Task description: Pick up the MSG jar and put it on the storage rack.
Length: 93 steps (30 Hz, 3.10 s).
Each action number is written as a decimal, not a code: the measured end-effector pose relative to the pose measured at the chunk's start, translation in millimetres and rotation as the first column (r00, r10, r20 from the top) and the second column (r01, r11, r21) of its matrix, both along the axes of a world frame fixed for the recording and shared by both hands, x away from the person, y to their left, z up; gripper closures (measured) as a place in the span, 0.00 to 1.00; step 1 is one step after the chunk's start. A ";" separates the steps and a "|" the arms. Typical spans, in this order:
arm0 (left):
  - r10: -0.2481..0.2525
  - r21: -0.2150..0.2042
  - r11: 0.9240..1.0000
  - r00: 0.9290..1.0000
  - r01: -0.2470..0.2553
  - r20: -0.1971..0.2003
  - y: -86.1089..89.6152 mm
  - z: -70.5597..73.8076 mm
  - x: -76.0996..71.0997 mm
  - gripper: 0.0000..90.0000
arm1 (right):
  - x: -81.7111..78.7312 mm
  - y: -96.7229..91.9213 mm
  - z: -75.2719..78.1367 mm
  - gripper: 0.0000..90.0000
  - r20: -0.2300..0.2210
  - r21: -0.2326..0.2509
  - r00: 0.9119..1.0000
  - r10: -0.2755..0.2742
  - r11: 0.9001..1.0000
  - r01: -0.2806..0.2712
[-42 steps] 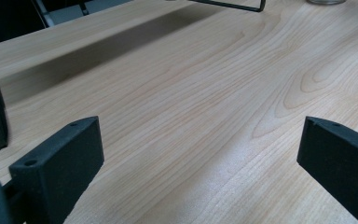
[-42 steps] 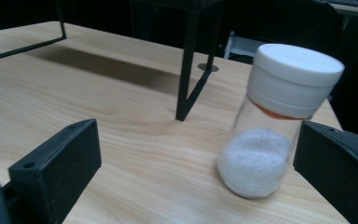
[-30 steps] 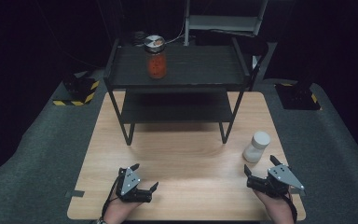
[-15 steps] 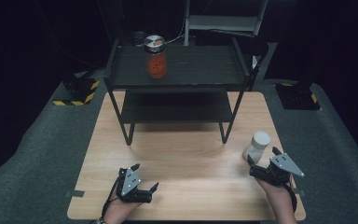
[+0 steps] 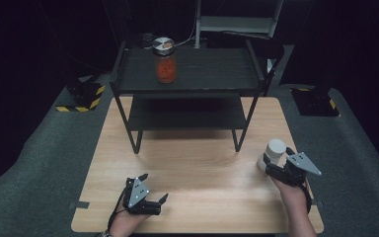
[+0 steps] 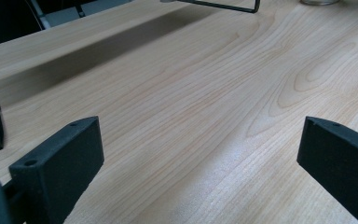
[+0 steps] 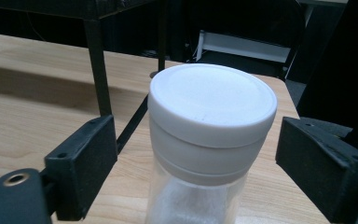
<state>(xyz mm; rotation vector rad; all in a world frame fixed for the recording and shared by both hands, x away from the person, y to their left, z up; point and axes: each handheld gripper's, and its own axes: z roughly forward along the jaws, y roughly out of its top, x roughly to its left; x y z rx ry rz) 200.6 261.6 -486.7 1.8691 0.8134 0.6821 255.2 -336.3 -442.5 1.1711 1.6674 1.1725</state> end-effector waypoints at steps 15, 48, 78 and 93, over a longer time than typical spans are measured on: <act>0.003 -0.008 1.000 1.000 -0.003 -0.005 0.8 0.0 0.6 0.01 | 11.4 -5.5 -9.5 0.31 0.010 0.054 1.000 0.002 0.999 -0.002; -0.003 -0.014 1.000 1.000 0.003 -0.005 2.8 -0.4 0.7 0.01 | 2.3 -1.1 -2.3 0.37 0.055 0.070 0.998 0.012 0.997 -0.016; -0.002 -0.001 1.000 1.000 0.002 -0.013 1.5 1.3 1.4 0.01 | -39.0 23.9 44.2 0.37 0.103 0.067 0.981 0.164 0.983 -0.171; -0.002 0.018 1.000 1.000 0.002 -0.014 -1.0 2.7 0.5 0.01 | -46.6 42.0 65.0 0.37 0.131 0.091 0.962 0.238 0.964 -0.250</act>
